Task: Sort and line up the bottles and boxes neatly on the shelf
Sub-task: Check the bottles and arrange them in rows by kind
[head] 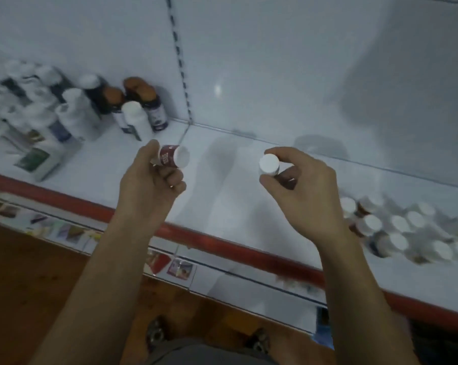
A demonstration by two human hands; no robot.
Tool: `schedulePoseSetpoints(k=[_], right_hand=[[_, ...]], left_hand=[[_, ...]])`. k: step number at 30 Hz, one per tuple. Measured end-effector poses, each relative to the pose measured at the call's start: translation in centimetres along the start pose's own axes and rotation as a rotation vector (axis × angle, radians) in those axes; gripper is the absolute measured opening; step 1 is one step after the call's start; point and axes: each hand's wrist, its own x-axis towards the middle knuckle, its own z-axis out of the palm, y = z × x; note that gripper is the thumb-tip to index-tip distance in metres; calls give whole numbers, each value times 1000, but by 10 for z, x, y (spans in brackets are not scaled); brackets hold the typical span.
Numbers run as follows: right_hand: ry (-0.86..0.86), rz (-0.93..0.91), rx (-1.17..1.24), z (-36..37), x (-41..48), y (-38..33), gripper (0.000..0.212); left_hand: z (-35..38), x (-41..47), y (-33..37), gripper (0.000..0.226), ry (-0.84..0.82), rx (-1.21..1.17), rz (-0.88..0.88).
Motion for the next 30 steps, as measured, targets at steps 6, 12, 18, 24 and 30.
schedulePoseSetpoints(k=[6,12,18,24,30], right_hand=[[-199,-205,75,168,17,-105,34],[-361,-384,163,364,17,-229,33],[-583,-502,192,527,18,-328,26],[-732,-564,205,672,42,-401,25],[-768,-532,288,827,93,-472,27]], left_hand=[[-159,-21,106,48,126,-218,48],[-330,-42,224,27,382,-326,189],[-471,-75,310,29,585,-397,382],[-603,-60,356,20,745,-520,447],[-710,28,444,19,796,-461,451]])
